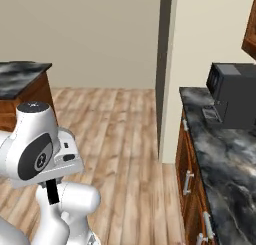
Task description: Pick up the pan with the steak in it and place it on the dining table. Then place the steak on the plate.
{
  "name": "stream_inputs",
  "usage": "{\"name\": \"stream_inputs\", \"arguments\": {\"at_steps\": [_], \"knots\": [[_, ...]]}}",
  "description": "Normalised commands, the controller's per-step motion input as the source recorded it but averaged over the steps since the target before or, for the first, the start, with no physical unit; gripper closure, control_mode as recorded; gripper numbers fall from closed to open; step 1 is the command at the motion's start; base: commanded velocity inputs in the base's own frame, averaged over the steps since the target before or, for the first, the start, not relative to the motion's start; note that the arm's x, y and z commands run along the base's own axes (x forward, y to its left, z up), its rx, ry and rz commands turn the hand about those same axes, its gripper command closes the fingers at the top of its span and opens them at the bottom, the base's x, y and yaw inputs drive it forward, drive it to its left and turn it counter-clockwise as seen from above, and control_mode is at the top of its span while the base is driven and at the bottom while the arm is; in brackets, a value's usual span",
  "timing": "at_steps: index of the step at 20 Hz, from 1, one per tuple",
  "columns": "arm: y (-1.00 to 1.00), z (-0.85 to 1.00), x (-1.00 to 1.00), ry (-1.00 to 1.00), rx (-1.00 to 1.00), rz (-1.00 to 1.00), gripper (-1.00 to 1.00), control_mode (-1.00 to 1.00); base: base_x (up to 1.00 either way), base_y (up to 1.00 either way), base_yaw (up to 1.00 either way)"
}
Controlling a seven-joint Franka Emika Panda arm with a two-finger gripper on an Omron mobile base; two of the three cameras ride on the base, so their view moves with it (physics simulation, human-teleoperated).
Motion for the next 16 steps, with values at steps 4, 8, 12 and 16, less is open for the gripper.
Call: {"name": "stream_inputs", "arguments": {"at_steps": [4,8,12,16], "knots": [[0.0,0.0,0.0,0.0,0.0,0.0,1.0,1.0,1.0,0.43,0.0],[0.0,0.0,0.0,0.0,0.0,0.0,1.0,1.0,1.0,0.27,-0.01],[0.0,0.0,0.0,0.0,0.0,0.0,1.0,1.0,1.0,0.28,-0.01],[0.0,0.0,0.0,0.0,0.0,0.0,1.0,1.0,1.0,0.27,-0.01]]}}
